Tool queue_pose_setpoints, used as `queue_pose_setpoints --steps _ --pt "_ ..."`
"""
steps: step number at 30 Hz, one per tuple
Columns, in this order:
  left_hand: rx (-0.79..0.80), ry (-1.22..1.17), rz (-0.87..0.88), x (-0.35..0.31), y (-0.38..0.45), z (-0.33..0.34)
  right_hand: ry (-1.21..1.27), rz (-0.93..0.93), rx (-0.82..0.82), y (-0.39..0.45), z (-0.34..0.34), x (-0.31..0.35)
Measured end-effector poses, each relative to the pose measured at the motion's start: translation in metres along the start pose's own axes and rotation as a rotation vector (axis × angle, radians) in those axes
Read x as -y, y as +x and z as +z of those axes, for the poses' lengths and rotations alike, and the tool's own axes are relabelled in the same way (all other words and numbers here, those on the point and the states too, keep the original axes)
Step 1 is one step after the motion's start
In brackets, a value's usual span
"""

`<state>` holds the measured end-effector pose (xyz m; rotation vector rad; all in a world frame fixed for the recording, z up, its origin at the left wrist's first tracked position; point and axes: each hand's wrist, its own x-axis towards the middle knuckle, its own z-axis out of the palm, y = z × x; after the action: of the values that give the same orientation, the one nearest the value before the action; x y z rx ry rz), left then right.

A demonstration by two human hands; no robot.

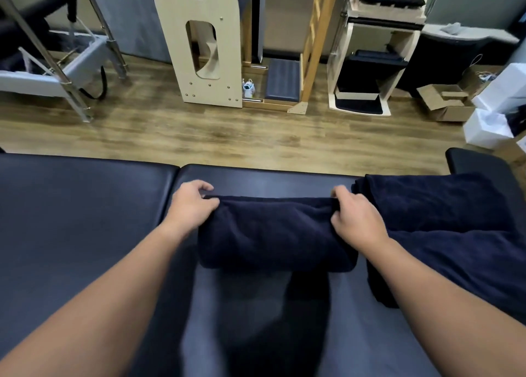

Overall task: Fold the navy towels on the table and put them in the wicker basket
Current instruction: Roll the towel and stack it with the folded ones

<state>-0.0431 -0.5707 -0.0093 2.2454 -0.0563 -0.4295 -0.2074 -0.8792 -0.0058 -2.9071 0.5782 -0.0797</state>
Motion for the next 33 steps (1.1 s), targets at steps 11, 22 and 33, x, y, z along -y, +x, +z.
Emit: queue_pose_setpoints --steps 11,22,33 --pt "0.193 1.038 0.85 0.052 -0.036 0.051 -0.063 -0.224 0.277 -0.018 0.068 0.032" --pt "0.196 0.892 0.518 0.051 -0.002 0.046 -0.017 0.199 0.491 0.0 0.063 0.041" --pt "0.144 0.342 -0.018 0.033 -0.042 0.044 0.262 0.467 0.488 -0.056 0.043 0.038"
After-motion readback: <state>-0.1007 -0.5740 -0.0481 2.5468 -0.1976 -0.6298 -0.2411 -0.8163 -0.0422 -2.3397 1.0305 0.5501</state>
